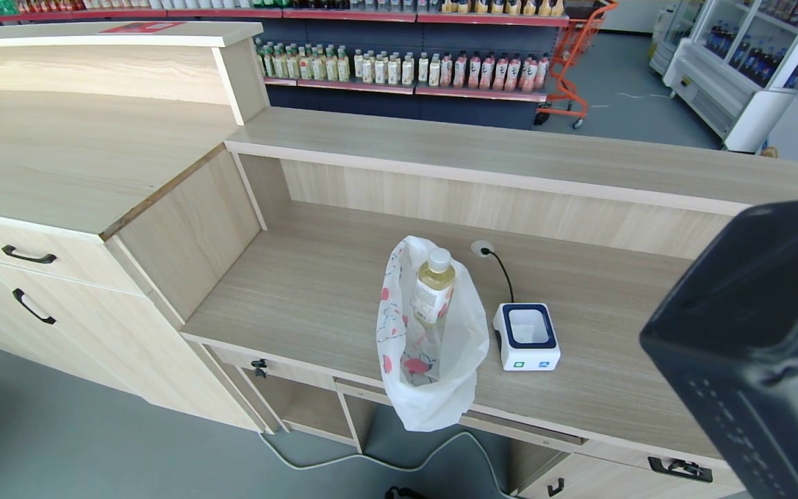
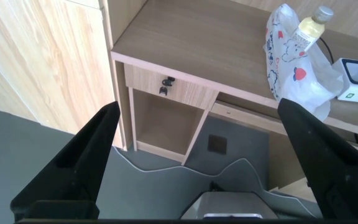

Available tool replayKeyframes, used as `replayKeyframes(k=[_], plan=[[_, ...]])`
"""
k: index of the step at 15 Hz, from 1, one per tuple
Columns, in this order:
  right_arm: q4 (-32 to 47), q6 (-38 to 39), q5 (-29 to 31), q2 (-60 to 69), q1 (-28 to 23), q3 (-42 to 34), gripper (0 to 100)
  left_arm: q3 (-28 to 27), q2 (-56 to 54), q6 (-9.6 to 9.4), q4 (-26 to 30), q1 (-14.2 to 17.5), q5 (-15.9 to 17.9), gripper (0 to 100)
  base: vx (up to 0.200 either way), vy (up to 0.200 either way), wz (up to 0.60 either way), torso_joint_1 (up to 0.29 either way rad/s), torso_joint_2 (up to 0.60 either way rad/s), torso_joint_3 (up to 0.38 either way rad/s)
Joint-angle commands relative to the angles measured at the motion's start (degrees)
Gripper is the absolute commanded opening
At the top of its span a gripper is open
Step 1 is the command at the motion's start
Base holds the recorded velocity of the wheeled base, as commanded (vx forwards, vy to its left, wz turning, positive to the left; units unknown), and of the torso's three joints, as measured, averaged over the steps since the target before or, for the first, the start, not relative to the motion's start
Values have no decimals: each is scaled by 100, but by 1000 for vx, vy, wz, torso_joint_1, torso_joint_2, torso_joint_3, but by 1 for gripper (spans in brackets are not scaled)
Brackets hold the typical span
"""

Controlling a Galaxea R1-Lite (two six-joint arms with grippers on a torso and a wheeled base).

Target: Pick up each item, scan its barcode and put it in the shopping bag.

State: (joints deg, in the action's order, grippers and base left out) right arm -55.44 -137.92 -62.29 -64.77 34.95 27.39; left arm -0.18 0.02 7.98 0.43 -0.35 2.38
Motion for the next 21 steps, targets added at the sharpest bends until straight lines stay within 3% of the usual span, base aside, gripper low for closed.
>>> replayKeyframes(k=[1,3,4,5,6,7,8,9,12,13,16,21], plan=[[7,336,-2,-71,-261,91,0,1,-2,1,1,0,0,100,0,0,0,0,0,0],[-125,2208,332,-194,-1931,697,0,1,-2,1,1,0,0,100,0,0,0,0,0,0],[-116,2692,701,-150,-2370,820,0,1,-2,1,1,0,0,100,0,0,0,0,0,0],[-46,3949,2274,-9,-3451,838,0,1,-2,1,1,0,0,100,0,0,0,0,0,0],[69,4494,2907,17,-3653,724,0,1,-2,1,1,0,0,100,0,0,0,0,0,0],[939,6383,4533,-27,-3706,275,0,1,-2,1,1,0,0,100,0,0,0,0,0,0],[1282,6998,4779,-36,-3662,205,0,1,-2,1,1,0,0,100,0,0,0,0,0,0],[1870,8431,4744,-62,-3539,91,0,1,-2,1,-8,0,0,100,0,0,0,0,0,0],[1906,9714,4735,-370,-3908,-23,0,1,-2,1,1,0,0,100,0,0,0,0,0,0],[1914,10725,4735,-554,-3838,-23,0,1,-2,1,1,0,0,100,0,0,0,0,0,0],[1932,12764,4770,-1258,-3486,38,0,1,-2,1,1,0,0,100,0,0,0,0,0,0],[1493,16508,4735,-2787,-3012,1137,0,1,-2,1,1,0,0,100,0,0,0,0,0,0]])
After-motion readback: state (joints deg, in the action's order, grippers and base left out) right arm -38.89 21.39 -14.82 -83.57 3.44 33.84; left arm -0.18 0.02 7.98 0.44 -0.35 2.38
